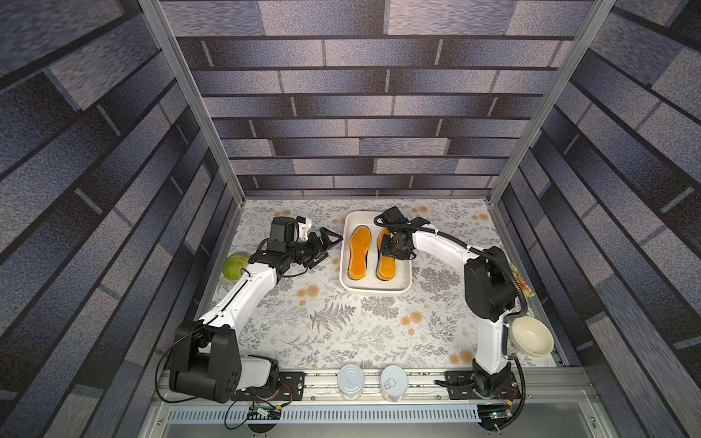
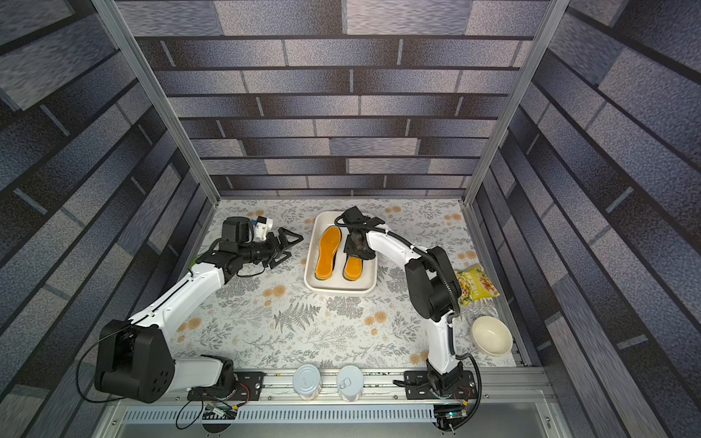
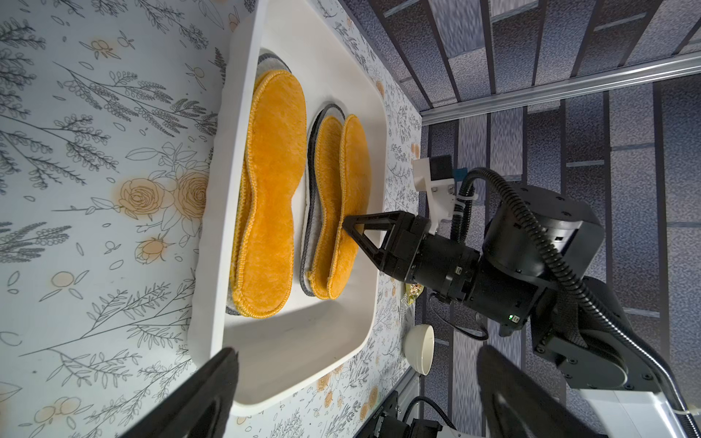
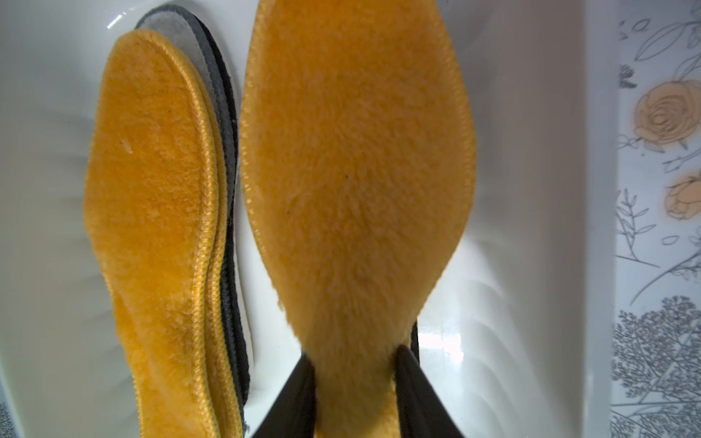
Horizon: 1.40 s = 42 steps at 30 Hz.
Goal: Put the insoles into the storage box
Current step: Place the insole in the storage box.
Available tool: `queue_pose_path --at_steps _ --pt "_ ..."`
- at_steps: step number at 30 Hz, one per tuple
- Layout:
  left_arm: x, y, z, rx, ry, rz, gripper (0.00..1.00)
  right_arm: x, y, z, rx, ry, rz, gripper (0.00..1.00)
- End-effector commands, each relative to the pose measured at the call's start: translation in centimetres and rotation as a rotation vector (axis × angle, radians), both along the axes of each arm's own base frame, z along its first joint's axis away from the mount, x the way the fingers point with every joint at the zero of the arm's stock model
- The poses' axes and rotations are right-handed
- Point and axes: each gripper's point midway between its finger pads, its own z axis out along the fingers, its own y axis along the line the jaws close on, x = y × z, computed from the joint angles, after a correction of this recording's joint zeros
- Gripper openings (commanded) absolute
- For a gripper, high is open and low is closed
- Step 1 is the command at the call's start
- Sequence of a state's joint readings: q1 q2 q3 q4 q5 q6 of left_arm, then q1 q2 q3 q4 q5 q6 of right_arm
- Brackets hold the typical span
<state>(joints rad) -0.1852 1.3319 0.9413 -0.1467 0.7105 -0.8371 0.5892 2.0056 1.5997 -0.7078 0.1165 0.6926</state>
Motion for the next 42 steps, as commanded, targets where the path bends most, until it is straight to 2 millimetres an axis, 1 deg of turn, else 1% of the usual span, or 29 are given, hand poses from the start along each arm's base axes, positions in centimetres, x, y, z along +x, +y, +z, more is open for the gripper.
queue_pose_path --at_steps 1,3,6,8,10,13,15,16,23,25,26,28,30,32,37,42 --pt "-0.7 0.1 0.4 0.000 -0.029 -0.023 1.00 -0.2 -0.2 -1.5 -0.044 0.037 -0.009 0.38" --pt "-0.6 0.1 0.5 0.000 -0.029 -0.022 1.00 -0.3 -0.2 -1.9 -0.051 0.045 -0.009 0.41" --pt "-0.6 0.1 0.4 0.001 -0.029 -0.022 1.00 -0.4 -0.2 -2.3 -0.059 0.055 -0.006 0.44" --pt "-0.6 0.1 0.4 0.000 -0.024 -0.022 1.00 -0.3 -0.3 -2.2 -0.059 0.055 -0.006 0.50" --pt "-0.6 0.1 0.4 0.000 -0.025 -0.024 1.00 -0.2 -0.2 -1.7 -0.053 0.043 -0.004 0.52" --pt "-0.6 0.1 0.4 0.001 -0.024 -0.024 1.00 0.0 0.0 -0.5 -0.035 0.014 0.003 0.57" --pt "-0.5 0.1 0.5 0.001 -0.028 -0.024 1.00 0.0 0.2 1.6 -0.007 -0.024 0.011 0.62" --pt "-0.5 0.1 0.5 0.000 -0.027 -0.023 1.00 0.1 0.1 2.1 -0.002 -0.032 0.014 0.64" --pt "-0.5 0.0 0.6 -0.001 -0.028 -0.026 1.00 -0.4 -0.1 5.7 0.029 -0.094 0.035 0.72" --pt "-0.5 0.0 0.6 -0.001 -0.029 -0.026 1.00 -0.4 0.6 6.4 0.075 -0.118 0.058 0.73" --pt "-0.5 0.0 0.7 0.000 -0.030 -0.025 1.00 -0.3 1.3 6.6 0.115 -0.133 0.077 0.73" --pt "-0.5 0.0 0.6 0.001 -0.028 -0.023 1.00 -0.2 2.4 6.6 0.176 -0.140 0.104 0.72" --pt "-0.5 0.0 0.6 0.000 -0.028 -0.026 1.00 -0.1 3.5 6.1 0.220 -0.131 0.136 0.70" --pt "-0.6 0.0 0.5 0.001 -0.024 -0.025 1.00 0.0 3.7 5.3 0.227 -0.118 0.127 0.69" --pt "-0.8 0.2 0.6 0.005 -0.026 -0.020 1.00 0.2 3.3 3.7 0.213 -0.109 0.102 0.69" --pt "-0.8 0.3 0.6 0.005 -0.024 -0.018 1.00 0.1 3.9 2.1 0.232 -0.070 0.119 0.69"
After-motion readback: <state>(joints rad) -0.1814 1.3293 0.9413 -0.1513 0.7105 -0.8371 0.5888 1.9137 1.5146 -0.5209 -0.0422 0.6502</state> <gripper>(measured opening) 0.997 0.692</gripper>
